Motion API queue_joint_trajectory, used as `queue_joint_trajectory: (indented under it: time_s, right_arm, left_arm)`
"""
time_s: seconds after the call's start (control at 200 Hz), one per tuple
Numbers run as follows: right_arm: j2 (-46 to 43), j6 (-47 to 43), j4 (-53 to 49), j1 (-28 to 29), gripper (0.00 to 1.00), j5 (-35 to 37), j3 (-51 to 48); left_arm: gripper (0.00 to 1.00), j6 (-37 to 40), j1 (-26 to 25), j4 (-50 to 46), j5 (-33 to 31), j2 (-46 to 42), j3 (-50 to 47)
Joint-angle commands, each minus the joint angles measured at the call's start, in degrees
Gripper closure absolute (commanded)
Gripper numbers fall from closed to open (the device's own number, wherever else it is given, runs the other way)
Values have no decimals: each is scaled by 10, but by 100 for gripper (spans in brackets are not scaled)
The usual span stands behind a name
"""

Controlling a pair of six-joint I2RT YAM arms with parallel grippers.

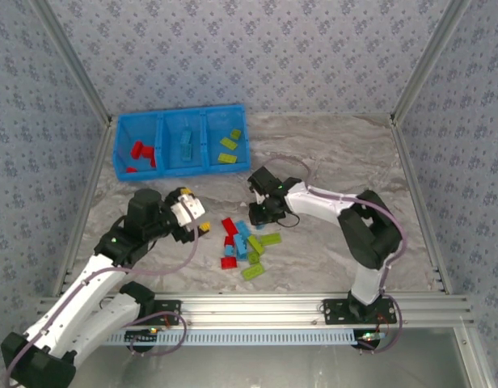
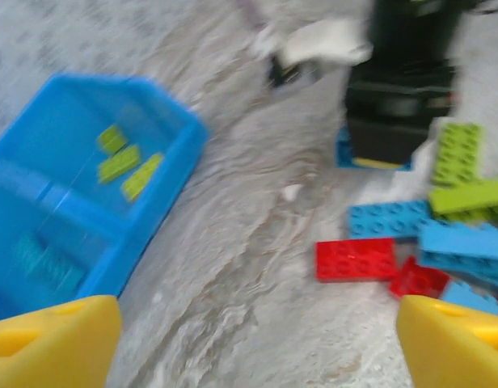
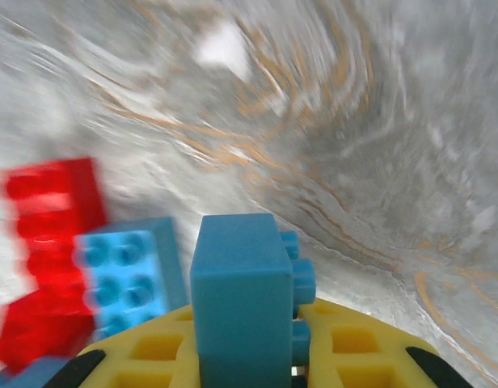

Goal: Sort the legos into containers by color

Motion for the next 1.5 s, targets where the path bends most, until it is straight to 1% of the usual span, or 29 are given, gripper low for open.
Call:
queue_joint_trajectory:
  time_s: [0.0,0.125,0.195,0.25,0.315,0.41,0.55,0.655,0.73,0.79,0.815,0.845,0.864,0.909,1.039,1.114,1.199,1.294,1.329,1.384,1.494]
  right_arm:
    - [-88,-24,72,7,78,1,35]
    - [-89,-58,172,26,78,21,76]
    - [-62,-77,251,31,78,42,96]
    - [-28,-93,296,30,78,66,120]
    - [22,-117,333,29,78,89,162]
    - [103,-148,351,27,78,85,250]
    - [224,-177,333,29,78,76,397]
    - [308,-190,261,29,77,86,525]
    - [359,-192,214,28,74,90,606]
    - [395,-185,168,28,68,86,672]
    - [408,-183,149,29,62,85,696]
    - [421,-183,128,30,50,86,722]
    - [428,-184,115,31,45,85,735]
    - [434,-192,95,32,42,89,750]
    - [412,-230,49,32,40,89,736]
    - [372,-265,36,32,40,91,689]
    - [288,-287,87,26,39,92,556]
    - [171,-280,172,10,39,59,389]
    - [131,-272,192,5,36,57,342]
    - [72,-264,207,-1,35,59,279]
    - [-36,-250,202,-3,34,76,171]
  left_arm:
    - [9,-163,61,50,-63,2,57]
    - [11,-260,157,58,-75,36,85]
    - [12,-283,198,54,-89,54,93]
    - [12,-278,214,60,-101,58,87]
    - [12,-270,219,72,-113,49,71]
    - [12,-261,218,87,-102,28,48]
    - [12,-250,216,94,-105,20,38]
    - [12,-248,216,90,-104,27,41]
    - [12,-245,216,91,-104,29,40]
    - [12,-241,214,92,-103,30,39]
    - [12,-239,212,92,-103,32,40]
    - [12,-238,213,91,-103,33,39]
    - [12,-238,213,90,-103,33,39]
    - [12,-235,212,89,-104,32,39]
    - [12,-226,208,89,-110,29,37]
    - [12,-224,205,88,-111,30,37]
    - [12,-223,203,88,-110,31,37]
    - [12,-225,203,88,-107,34,38]
    - [12,-225,202,87,-107,35,39]
    - [12,-229,202,85,-106,37,41]
    - [12,-242,201,78,-106,46,44]
